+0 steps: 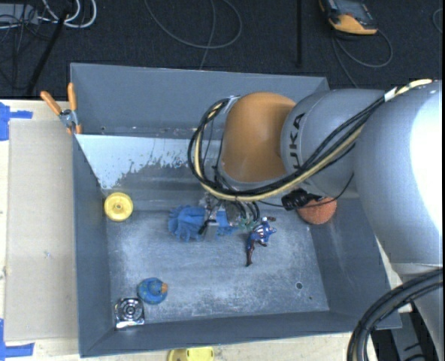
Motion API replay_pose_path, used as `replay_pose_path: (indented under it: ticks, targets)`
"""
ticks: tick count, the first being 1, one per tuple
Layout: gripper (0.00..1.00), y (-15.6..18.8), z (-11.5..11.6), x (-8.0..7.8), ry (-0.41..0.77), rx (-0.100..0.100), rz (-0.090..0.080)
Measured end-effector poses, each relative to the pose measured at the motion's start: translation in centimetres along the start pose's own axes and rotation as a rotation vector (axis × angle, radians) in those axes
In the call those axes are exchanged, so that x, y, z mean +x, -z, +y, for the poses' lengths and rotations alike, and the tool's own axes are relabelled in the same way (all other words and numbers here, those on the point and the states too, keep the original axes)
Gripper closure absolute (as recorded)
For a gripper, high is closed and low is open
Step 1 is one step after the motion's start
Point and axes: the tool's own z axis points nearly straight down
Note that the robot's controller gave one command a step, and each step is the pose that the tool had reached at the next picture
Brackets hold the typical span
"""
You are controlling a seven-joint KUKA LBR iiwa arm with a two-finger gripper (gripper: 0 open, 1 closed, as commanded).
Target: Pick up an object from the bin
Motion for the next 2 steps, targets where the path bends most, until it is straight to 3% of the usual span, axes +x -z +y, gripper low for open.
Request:
replay_pose_path:
  ticks: [2]
  targets:
    - [1.00, 1.94, -0.01, -0.11, -0.001, -0.001, -0.006]
